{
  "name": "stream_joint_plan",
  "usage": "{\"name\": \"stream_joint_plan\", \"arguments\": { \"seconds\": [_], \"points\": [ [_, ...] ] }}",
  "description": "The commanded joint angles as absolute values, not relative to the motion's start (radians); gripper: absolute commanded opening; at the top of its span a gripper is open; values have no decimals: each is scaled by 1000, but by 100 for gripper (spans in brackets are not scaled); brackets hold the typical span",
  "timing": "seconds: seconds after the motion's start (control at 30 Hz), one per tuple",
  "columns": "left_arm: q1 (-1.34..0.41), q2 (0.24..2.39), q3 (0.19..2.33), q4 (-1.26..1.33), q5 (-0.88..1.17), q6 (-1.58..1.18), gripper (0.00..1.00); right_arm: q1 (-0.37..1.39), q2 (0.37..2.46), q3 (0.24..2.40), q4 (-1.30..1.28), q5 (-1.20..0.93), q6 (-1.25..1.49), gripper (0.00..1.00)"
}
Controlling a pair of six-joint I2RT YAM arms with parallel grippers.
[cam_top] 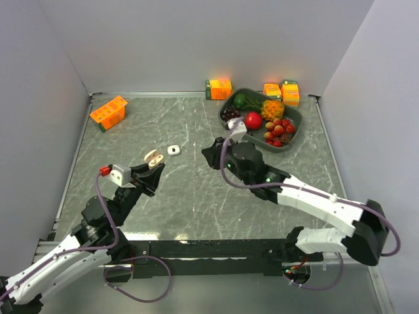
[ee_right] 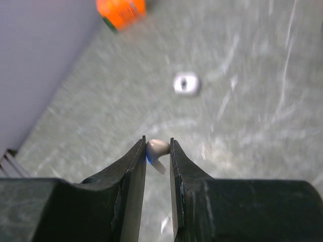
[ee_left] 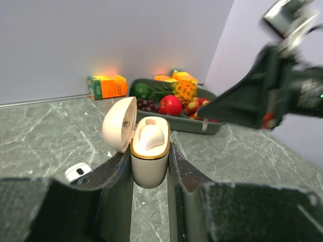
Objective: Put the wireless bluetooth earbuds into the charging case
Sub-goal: Pick up the earbud from the center of the board, then place the earbud in the charging case.
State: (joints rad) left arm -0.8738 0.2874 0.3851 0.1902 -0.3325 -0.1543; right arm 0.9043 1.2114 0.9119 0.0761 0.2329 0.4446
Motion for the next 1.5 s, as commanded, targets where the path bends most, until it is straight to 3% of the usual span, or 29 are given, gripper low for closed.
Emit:
{"name": "stream_joint_plan", "arguments": {
  "seconds": [0.0,0.2,0.7,1.47],
  "points": [
    [-876,353,380,372,-276,-166,1,986,1122,933,267,460,267,0],
    [-876,477,388,523,-212,-183,1,1065,1054,951,330,506,196,0],
    [-876,702,411,874,-95,-219,1,1089,948,923,423,397,380,0],
    [-876,795,474,874,26,-298,1,1134,1034,971,425,354,292,0]
  ]
}}
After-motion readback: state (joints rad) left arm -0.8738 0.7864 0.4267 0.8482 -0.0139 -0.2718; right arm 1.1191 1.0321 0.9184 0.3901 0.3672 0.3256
